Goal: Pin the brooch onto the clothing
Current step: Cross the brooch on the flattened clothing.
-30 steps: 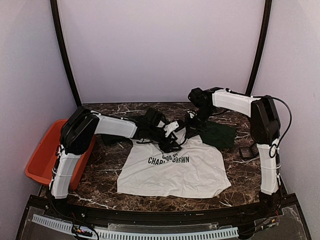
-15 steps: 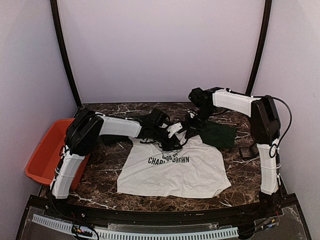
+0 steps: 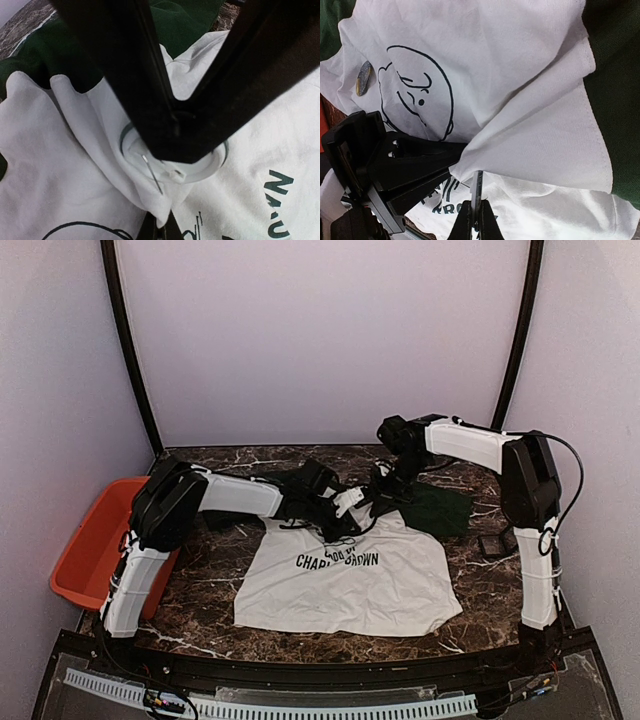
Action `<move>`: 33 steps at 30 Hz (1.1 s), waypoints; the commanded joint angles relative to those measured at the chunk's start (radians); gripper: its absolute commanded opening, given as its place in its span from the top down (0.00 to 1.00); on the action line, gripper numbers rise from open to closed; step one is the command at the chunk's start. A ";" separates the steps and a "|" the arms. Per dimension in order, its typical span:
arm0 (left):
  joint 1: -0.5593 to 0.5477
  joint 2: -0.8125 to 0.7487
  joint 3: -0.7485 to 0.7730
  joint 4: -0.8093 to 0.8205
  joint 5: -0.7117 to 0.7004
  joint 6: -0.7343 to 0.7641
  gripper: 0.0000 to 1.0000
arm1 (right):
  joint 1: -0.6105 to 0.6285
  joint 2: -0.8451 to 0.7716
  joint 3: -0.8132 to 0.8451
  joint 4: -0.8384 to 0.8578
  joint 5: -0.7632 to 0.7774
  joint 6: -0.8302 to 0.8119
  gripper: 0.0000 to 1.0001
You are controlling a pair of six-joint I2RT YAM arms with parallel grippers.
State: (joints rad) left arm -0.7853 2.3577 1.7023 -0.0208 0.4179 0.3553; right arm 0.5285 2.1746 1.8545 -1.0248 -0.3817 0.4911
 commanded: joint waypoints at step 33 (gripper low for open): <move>-0.011 -0.174 -0.197 0.235 -0.020 0.039 0.99 | 0.036 0.017 -0.062 0.038 -0.078 -0.028 1.00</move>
State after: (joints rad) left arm -0.7898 2.2749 1.5211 0.1692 0.3836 0.3862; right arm 0.5426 2.1773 1.8069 -1.0023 -0.4335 0.4751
